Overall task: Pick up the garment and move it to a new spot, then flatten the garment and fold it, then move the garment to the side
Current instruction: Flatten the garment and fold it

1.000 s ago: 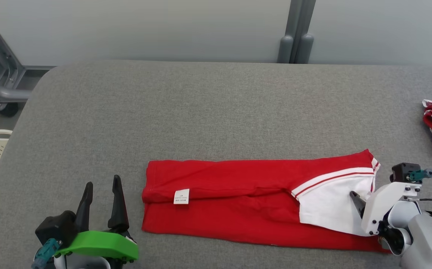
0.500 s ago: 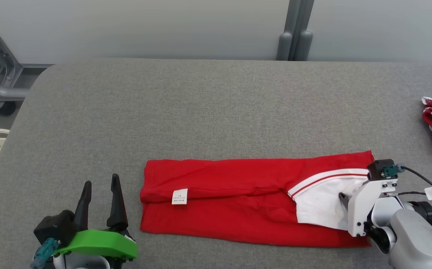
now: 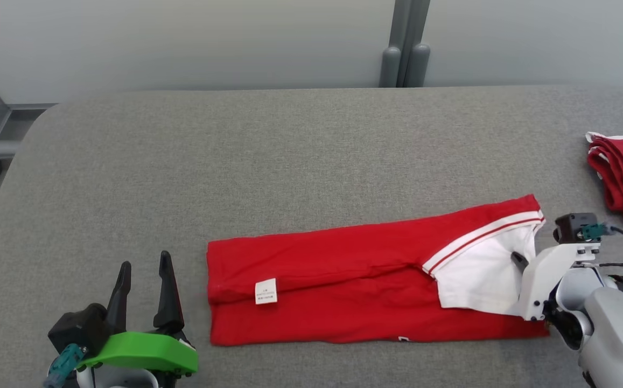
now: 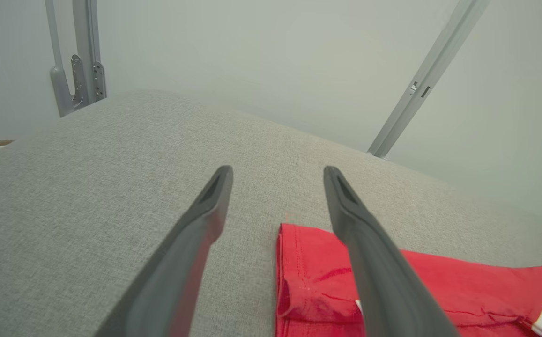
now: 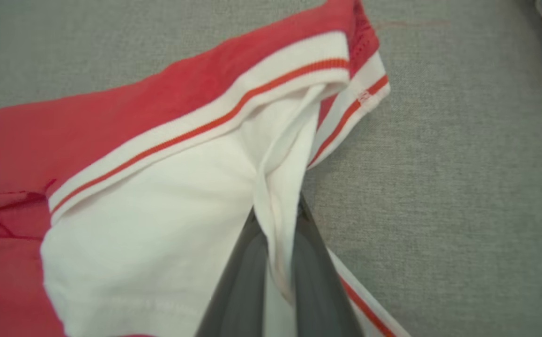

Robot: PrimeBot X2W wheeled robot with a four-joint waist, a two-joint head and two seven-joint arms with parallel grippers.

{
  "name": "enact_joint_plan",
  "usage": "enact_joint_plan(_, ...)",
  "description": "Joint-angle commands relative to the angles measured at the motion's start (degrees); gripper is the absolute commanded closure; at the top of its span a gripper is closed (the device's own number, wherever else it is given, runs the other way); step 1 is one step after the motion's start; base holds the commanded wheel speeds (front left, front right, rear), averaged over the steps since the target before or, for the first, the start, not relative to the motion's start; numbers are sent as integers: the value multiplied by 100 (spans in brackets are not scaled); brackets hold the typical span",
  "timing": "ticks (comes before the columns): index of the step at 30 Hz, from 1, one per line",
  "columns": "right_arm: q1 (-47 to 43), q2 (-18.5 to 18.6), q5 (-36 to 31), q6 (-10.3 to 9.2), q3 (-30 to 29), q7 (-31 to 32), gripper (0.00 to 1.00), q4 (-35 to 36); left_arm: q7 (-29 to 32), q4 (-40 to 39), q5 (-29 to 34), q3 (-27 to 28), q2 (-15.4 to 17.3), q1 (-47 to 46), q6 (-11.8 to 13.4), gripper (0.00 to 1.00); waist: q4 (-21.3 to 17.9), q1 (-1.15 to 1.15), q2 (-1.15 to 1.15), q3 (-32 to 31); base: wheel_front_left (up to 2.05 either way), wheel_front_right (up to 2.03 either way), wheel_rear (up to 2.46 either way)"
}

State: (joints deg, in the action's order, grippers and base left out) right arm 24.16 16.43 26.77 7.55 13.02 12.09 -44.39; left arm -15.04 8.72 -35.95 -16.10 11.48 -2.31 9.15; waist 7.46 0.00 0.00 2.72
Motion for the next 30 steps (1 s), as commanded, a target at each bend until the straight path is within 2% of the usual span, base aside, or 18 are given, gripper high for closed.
enact_joint_plan(1,15,118,72,-12,-68,-19,100,97,-13,-14,30,24,-15,29,-18,0,-103,0,0,-22,0,0,0)
enact_joint_plan(6,-149,520,214,-12,-328,46,100,474,-14,-46,50,24,-46,40,-42,0,-316,0,0,-38,0,0,0)
enact_joint_plan(7,-199,701,206,-11,-483,95,100,583,-14,-59,67,21,-56,33,-39,0,-394,0,0,-37,0,0,0)
enact_joint_plan(11,-296,929,134,-11,-808,218,100,811,-13,-77,86,20,-60,10,-55,0,-519,0,0,-28,0,0,0)
enact_joint_plan(17,-484,659,267,-8,-946,515,100,1485,-14,-51,94,13,-66,-5,-60,0,-652,0,0,-32,0,0,0)
enact_joint_plan(30,-1050,208,407,-6,-472,1223,100,3492,-7,-6,88,-60,-57,-19,-88,0,-637,0,0,-136,0,0,0)
